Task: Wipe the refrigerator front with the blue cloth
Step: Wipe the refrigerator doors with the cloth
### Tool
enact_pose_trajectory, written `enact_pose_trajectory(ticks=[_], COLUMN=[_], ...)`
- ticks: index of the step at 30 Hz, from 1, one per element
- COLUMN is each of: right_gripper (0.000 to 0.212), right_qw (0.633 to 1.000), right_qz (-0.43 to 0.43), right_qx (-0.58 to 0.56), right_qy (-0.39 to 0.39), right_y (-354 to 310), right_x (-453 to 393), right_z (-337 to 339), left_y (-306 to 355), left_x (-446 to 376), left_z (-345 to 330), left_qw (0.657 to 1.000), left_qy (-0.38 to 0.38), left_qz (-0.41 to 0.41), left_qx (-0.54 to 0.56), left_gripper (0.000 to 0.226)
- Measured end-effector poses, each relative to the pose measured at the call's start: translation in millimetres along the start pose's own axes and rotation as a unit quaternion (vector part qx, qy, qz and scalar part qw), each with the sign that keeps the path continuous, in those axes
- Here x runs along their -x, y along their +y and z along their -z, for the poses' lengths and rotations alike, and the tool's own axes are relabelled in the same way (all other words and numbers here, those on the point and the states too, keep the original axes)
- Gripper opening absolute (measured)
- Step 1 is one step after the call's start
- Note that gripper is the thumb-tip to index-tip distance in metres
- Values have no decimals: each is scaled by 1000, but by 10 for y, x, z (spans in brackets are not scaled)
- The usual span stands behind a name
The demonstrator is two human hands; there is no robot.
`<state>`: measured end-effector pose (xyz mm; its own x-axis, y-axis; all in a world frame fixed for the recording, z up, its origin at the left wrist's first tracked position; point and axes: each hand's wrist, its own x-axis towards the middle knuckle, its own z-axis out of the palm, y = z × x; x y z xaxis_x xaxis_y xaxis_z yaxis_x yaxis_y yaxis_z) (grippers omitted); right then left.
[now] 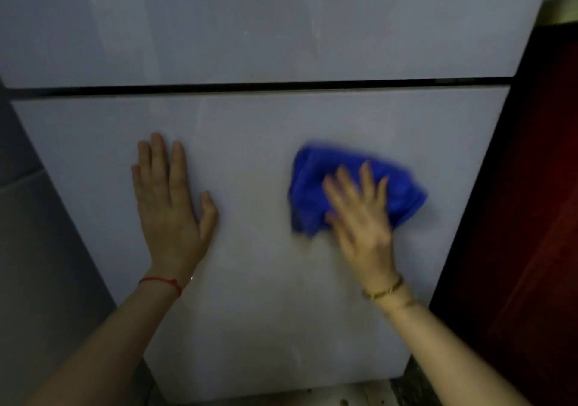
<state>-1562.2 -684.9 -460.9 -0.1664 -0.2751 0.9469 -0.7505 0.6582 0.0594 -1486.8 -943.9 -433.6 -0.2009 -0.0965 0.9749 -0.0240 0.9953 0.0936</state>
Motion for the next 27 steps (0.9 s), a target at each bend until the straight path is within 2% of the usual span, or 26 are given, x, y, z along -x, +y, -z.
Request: enact_pose_trajectory(ticks=[3, 5, 7, 9, 11, 13, 14, 16, 17, 19, 21, 23, 25, 27], right_gripper=[50, 50, 47, 43, 42, 43, 45, 48, 48, 48, 48, 46, 42, 42], right_qw=[992, 992, 996, 973, 958, 983, 996, 991, 984, 981, 989, 1000, 991, 993], right_qz=[41, 22, -64, -199, -232, -141, -64, 75, 103, 106, 79, -15, -93, -59], right_qx=[53, 70, 55, 20, 1, 12, 34, 71, 73, 74, 80, 25, -39, -34], right_qy=[-107, -98, 0, 120, 168, 118, 56, -83, -125, -142, -97, -1, 85, 93], right_y=[31, 220, 371, 454, 400, 224, 117, -43, -76, -50, 20, -3, -131, -289], right_x=[944, 980, 607, 29, -304, -161, 61, 655, 882, 961, 669, 90, -492, -752], right_z=[-91, -8, 114, 252, 270, 129, 25, -171, -211, -176, -97, 2, 44, -30], left_y=[-7, -4, -8, -5, 5, 3, 1, 0, -5, -16, -23, -26, -47, -129], left_x=[13, 8, 5, 7, 10, 9, 7, 16, 16, 11, 6, -3, -2, 23], left_z=[-2, -14, -19, -17, -19, -18, -19, -23, -21, -12, -14, 2, 36, 89], left_qw=[1000, 1000, 1000, 1000, 1000, 1000, 1000, 1000, 1000, 1000, 1000, 1000, 999, 999], left_qy=[2, 8, 9, 9, 8, 6, 7, 5, 5, 2, -1, -8, -18, -30], left_qz=[-1, -3, -4, -3, -2, 0, 0, -2, -3, -3, -5, -7, -15, -12], left_qx=[9, 10, 6, 3, 4, 5, 3, 5, 9, 11, 10, 16, 25, 32], left_gripper=[65, 65, 65, 65, 65, 65, 65, 67, 67, 67, 67, 68, 68, 68])
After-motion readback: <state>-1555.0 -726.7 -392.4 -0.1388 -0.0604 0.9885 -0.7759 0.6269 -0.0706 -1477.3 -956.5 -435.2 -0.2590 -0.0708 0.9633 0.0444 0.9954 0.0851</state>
